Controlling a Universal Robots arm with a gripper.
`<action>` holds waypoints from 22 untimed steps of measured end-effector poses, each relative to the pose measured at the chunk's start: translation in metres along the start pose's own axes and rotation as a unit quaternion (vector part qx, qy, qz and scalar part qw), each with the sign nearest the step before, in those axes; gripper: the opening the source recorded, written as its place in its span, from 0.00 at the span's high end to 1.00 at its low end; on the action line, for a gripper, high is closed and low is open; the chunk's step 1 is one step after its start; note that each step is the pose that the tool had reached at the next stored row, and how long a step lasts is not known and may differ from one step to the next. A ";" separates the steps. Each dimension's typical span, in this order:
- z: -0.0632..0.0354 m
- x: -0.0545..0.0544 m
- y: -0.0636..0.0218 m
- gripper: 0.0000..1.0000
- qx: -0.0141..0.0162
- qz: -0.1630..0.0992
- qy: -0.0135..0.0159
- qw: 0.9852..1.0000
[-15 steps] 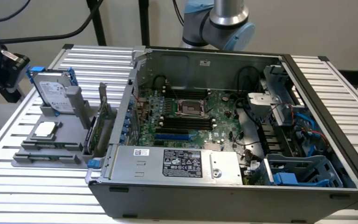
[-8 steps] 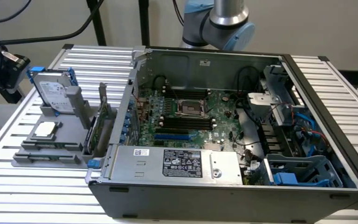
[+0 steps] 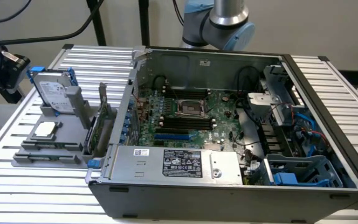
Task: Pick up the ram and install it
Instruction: 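Pick up the ram and move it above insertion slot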
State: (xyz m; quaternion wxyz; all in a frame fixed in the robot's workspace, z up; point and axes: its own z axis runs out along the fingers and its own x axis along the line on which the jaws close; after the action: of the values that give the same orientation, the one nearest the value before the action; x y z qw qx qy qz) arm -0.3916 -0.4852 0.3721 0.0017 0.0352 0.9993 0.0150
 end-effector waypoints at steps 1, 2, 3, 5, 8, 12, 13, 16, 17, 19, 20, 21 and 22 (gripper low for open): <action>0.0000 0.000 0.0000 0.89 0.000 0.000 0.000 1.000; 0.0000 0.000 0.0000 0.89 0.000 -0.001 0.000 1.000; 0.0001 0.000 0.0000 0.89 0.000 -0.005 0.000 1.000; 0.0007 0.000 0.0001 0.89 0.000 -0.022 0.001 1.000; 0.0018 0.000 0.0000 0.89 0.000 -0.050 0.002 0.999; 0.0040 0.000 -0.0001 0.89 0.000 -0.086 0.003 0.996; 0.0046 0.000 -0.0001 0.89 0.000 -0.095 0.003 0.995; 0.0063 0.000 -0.0002 0.89 0.000 -0.122 0.004 0.993; 0.0070 0.000 -0.0002 0.89 0.000 -0.131 0.004 0.991; 0.0082 0.000 -0.0002 0.89 0.000 -0.149 0.005 0.989; 0.0088 0.000 -0.0003 0.89 0.000 -0.158 0.005 0.987; 0.0094 0.000 -0.0003 0.89 0.000 -0.167 0.005 0.986; 0.0101 0.000 -0.0003 0.89 0.000 -0.176 0.005 0.984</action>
State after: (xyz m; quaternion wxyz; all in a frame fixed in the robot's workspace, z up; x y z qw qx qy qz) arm -0.3917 -0.4852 0.3620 -0.0010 -0.1416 0.9898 0.0150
